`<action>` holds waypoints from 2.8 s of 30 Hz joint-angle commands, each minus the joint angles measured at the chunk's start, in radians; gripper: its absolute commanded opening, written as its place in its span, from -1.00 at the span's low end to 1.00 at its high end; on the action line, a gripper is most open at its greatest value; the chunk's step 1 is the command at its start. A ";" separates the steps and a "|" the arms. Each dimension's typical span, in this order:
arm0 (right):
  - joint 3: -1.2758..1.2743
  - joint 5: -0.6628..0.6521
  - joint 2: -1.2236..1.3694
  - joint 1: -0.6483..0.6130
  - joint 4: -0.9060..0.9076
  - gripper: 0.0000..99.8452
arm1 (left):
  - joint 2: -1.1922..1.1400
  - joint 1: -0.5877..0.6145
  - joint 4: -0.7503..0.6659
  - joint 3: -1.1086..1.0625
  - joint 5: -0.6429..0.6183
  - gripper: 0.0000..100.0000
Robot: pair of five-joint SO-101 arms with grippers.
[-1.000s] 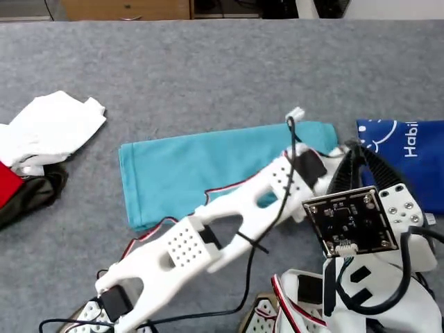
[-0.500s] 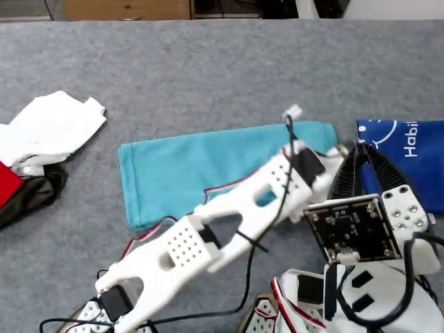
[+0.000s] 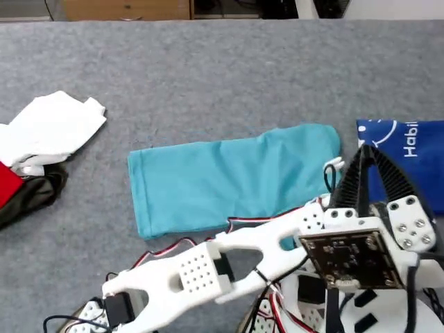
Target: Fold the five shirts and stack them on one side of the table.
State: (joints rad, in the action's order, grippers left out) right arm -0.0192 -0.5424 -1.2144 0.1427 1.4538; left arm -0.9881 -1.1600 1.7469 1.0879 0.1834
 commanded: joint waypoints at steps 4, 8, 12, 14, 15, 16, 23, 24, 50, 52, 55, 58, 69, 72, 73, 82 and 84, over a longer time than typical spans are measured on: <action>0.027 -0.017 -0.002 0.021 -0.026 -0.99 | 0.081 0.009 0.012 -0.031 0.029 -0.74; 0.027 -0.017 -0.002 0.021 -0.028 -0.99 | 0.110 0.049 0.009 0.000 0.028 -0.75; 0.028 -0.015 -0.002 0.021 -0.029 -0.99 | 0.116 0.103 0.005 0.126 0.026 -0.75; 0.045 -0.009 -0.002 0.021 -0.055 -1.00 | 0.113 0.123 0.005 0.189 0.026 -0.75; 0.054 -0.009 -0.002 0.021 -0.066 -1.00 | 0.111 0.132 0.005 0.215 0.025 -0.75; 0.056 -0.009 -0.002 0.021 -0.078 -1.00 | 0.111 0.138 0.003 0.239 0.018 -0.75; 0.056 -0.009 0.004 0.021 -0.083 -1.00 | 0.071 0.189 -0.187 0.230 -0.124 -0.81; 0.054 -0.009 0.004 0.021 -0.083 -1.00 | 0.054 0.184 -0.210 0.229 -0.121 -0.86; 0.008 -0.011 0.004 0.018 -0.129 -1.00 | -0.193 0.061 -0.133 0.543 -0.121 -0.84; 0.008 -0.011 0.004 0.018 -0.129 -1.00 | -0.193 0.061 -0.140 0.546 -0.121 -0.84; 0.008 -0.011 -0.001 0.018 -0.129 -1.00 | -0.202 0.061 -0.141 0.543 -0.121 -0.84; 0.008 -0.011 -0.001 0.018 -0.127 -1.00 | -0.245 0.061 -0.204 0.526 -0.126 -0.84; 0.008 -0.014 -0.002 0.021 -0.120 -1.00 | -0.363 0.058 -0.284 0.537 -0.124 -0.84; 0.012 -0.011 -0.002 0.021 -0.121 -1.00 | -0.306 0.058 -0.215 0.589 -0.123 -0.84; 0.013 -0.011 -0.002 0.021 -0.123 -1.00 | -0.289 0.057 -0.201 0.585 -0.123 -0.84; 0.015 -0.011 -0.002 0.021 -0.127 -1.00 | -0.223 0.075 -0.038 0.583 -0.114 -0.84; 0.015 -0.011 -0.002 0.021 -0.127 -1.00 | -0.217 0.068 0.017 0.574 -0.052 -0.84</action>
State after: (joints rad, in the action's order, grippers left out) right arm -0.0100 -0.5516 -1.2144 0.1427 1.3525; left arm -1.2812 -1.0925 1.6962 1.6233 0.0744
